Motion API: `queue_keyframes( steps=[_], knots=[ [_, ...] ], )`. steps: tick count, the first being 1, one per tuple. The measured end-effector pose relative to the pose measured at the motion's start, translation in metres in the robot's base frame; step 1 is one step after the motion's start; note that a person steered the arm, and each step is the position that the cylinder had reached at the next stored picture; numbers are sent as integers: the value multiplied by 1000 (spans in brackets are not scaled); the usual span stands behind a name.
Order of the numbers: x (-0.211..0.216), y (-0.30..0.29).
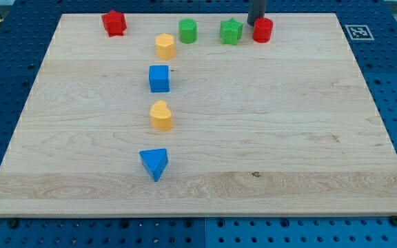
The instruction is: Push the red star towards yellow hexagon
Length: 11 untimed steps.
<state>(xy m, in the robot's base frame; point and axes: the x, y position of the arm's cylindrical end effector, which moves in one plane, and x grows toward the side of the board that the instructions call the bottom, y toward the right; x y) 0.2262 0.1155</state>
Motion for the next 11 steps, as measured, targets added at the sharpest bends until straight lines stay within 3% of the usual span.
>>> queue_keyframes(
  steps=[4,7,11],
  knots=[
    [-33,-53],
    [-30,-142],
    [-27,-302]
  ],
)
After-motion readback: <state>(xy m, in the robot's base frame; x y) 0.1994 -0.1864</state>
